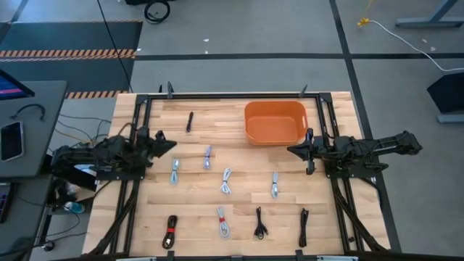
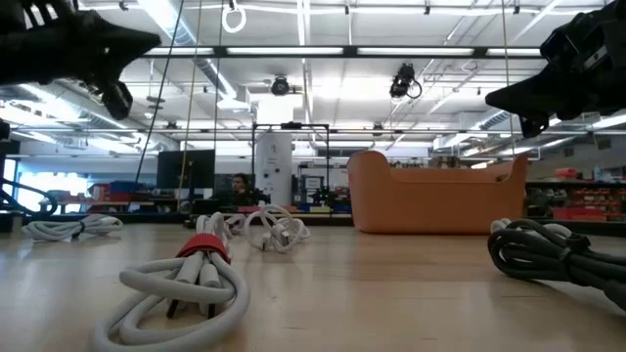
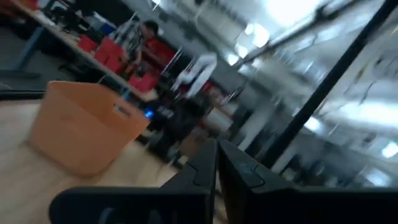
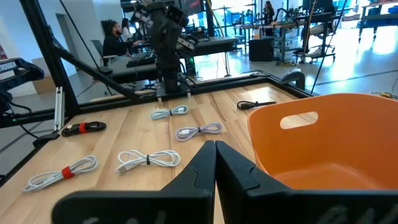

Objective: Pick and place USB-C Cables
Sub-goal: Put the black USB cable into the orange bin

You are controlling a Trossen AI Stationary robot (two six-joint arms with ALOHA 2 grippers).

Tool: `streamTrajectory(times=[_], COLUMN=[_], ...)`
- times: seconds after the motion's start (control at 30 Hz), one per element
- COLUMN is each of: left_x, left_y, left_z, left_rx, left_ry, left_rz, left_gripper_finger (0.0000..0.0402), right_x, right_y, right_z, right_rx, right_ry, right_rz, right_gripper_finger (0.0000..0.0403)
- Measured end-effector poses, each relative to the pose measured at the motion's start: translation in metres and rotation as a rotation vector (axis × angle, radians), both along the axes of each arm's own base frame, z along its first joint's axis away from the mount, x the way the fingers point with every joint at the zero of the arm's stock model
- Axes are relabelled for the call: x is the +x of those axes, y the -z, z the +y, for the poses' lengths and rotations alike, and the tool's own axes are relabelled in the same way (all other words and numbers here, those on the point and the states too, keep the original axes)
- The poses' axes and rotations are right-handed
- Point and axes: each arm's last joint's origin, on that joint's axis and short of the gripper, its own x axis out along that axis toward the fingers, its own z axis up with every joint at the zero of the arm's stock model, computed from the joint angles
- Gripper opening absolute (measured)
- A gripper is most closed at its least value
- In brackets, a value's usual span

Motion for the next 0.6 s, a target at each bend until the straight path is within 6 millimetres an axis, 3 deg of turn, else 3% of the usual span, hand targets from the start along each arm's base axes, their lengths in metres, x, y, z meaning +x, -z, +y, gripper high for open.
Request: streamTrajectory(times=[0.2, 0.47, 0.6], left_x=[-0.003, -0.004, -0.005], left_y=[-0.008, -0.01, -0.01], left_z=[0.003, 0.003, 0.003], left_rx=[-0.057, -0.157, -0.175], left_ry=[-0.085, -0.067, -0.062], left_rz=[-0.089, -0.133, -0.14], left_gripper_finger=[0.0023, 0.0023, 0.0023], right_x=[0.0, -0.01, -0.015], right_y=[-0.009, -0.046, -0.056], right_z=[-0.001, -0.002, -0.003], right_rx=[0.05, 0.214, 0.222], right_ry=[0.013, -0.014, -0.021], right_rz=[-0.104, -0.519, -0.638], right_gripper_finger=[0.0016, 0.0016, 0.0016])
